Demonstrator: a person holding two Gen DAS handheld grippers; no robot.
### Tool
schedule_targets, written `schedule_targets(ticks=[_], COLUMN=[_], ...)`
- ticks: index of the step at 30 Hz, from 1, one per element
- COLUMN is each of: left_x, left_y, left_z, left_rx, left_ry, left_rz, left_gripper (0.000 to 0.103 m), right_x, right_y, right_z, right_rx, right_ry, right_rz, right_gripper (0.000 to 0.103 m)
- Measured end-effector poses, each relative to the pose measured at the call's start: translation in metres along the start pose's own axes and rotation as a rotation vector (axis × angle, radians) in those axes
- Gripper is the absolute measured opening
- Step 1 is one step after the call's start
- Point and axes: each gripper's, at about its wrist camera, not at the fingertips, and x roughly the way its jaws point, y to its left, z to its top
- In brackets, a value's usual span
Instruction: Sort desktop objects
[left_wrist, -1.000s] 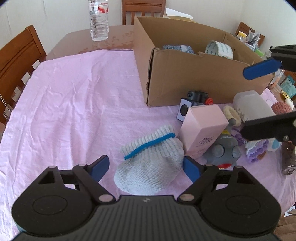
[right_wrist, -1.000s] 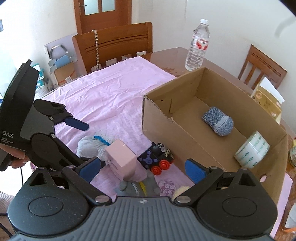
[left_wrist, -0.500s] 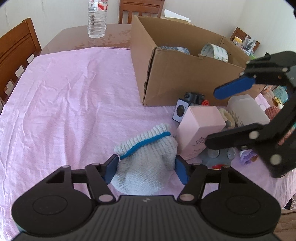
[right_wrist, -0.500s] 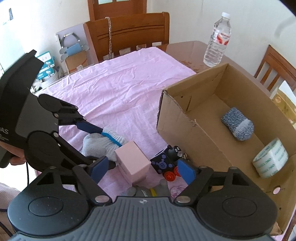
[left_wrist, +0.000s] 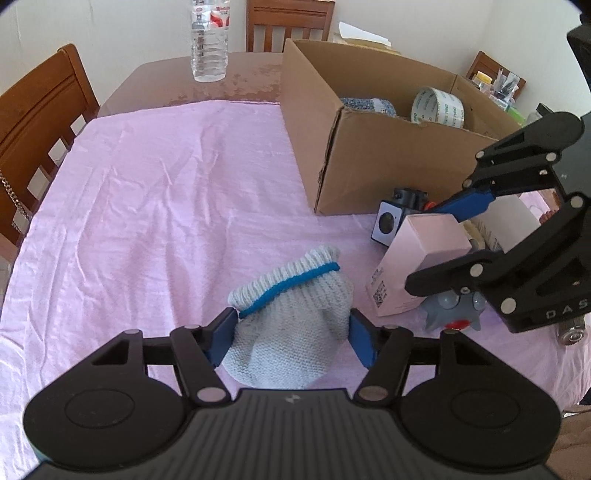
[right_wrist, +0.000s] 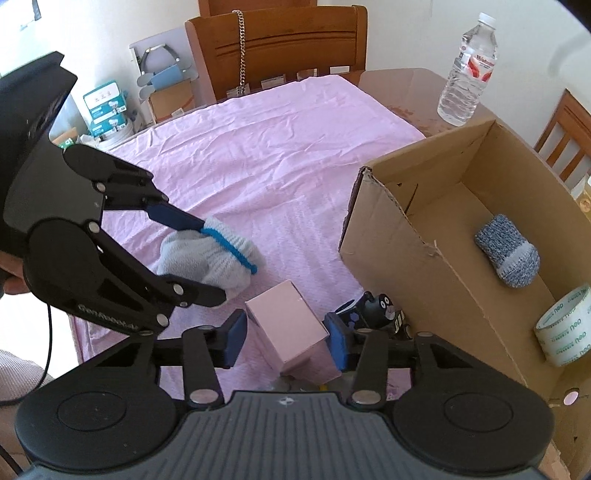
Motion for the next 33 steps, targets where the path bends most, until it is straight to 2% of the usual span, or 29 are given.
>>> schedule_targets(ticks=[8, 19, 33], left_x=[-0.010, -0.038, -0.067], left_y=[-0.001, -0.013, -0.043], left_z=[0.010, 0.034, 0.074], left_rx=[0.062, 0.155, 0.247], left_ry=[-0.015, -0.055, -0.133], left_rz=[0.006, -0.011, -0.043], left_gripper=[0.064, 0.064, 0.064], right_x=[-0.007, -0.036, -0.089], right_y=[0.000, -0.002, -0.015], right_z=[0.002, 0.002, -0.002], right_rx=[-0.010, -0.034, -0.030], right_ry=[-0.014, -0.057, -0.148], right_rz=[0.001, -0.013, -0.100], right_gripper=[0.050, 0.050, 0.050])
